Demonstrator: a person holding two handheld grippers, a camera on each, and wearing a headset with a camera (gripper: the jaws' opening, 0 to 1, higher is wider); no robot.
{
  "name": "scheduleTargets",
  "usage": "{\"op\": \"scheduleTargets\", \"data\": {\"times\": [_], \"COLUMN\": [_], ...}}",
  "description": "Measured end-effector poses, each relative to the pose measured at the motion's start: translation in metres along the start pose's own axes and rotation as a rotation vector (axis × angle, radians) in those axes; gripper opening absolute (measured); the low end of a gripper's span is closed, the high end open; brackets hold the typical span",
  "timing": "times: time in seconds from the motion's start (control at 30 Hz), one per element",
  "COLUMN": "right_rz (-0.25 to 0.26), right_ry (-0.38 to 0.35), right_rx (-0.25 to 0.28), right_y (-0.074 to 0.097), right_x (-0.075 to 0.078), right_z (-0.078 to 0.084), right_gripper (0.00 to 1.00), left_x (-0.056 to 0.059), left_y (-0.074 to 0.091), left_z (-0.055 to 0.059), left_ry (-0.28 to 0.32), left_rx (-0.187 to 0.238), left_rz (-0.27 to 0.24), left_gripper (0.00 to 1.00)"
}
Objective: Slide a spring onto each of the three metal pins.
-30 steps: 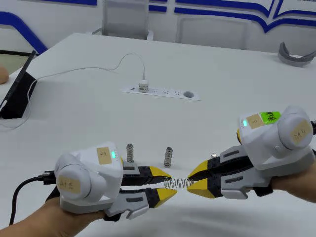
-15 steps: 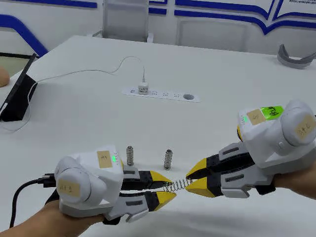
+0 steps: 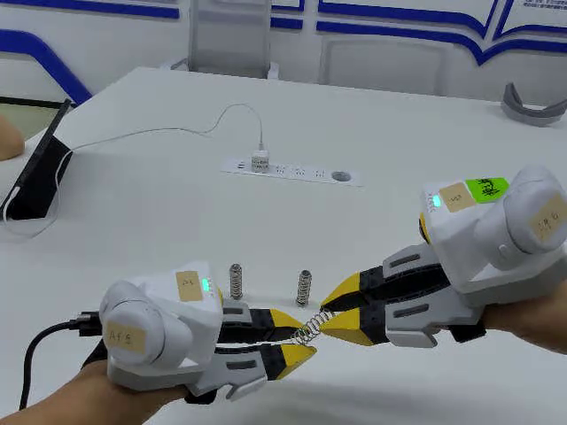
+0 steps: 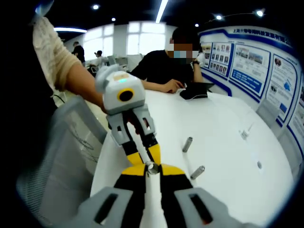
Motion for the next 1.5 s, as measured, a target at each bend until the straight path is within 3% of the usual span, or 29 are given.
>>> {"op": "scheduleTargets", "data": {"times": [0.43, 1.27, 1.5], "right_rz": [0.019, 0.047, 0.065], "right_ry": [0.018, -0.026, -0.036], "right_rx": [0.050, 0.105, 0.107], "right_y": [-0.003, -0.004, 0.000], "right_x": [0.003, 0.005, 0.008], "right_z": [-0.015, -0.020, -0.019], "right_gripper": [0.12, 0.12, 0.12], "left_x": [-0.002, -0.004, -0.004], "left_y": [-0.001, -0.005, -0.005], "left_z": [-0.006, -0.009, -0.006], "left_ry": [0.020, 0.011, 0.021], "left_rx": [0.011, 0.024, 0.019], "left_rz": [-0.003, -0.015, -0.018], "left_gripper": [0.11, 0.11, 0.19]}}
Point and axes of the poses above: the centre of the closed fingertips' face, and the gripper's own axes: y roughly backward along the fingers, x roughly to its right, z roughly out of its underside, the point moved 1 cm from there along y, roughly backward along the fingers, and after that the axes turned 11 degrees about -z, right-handed, at the moved point
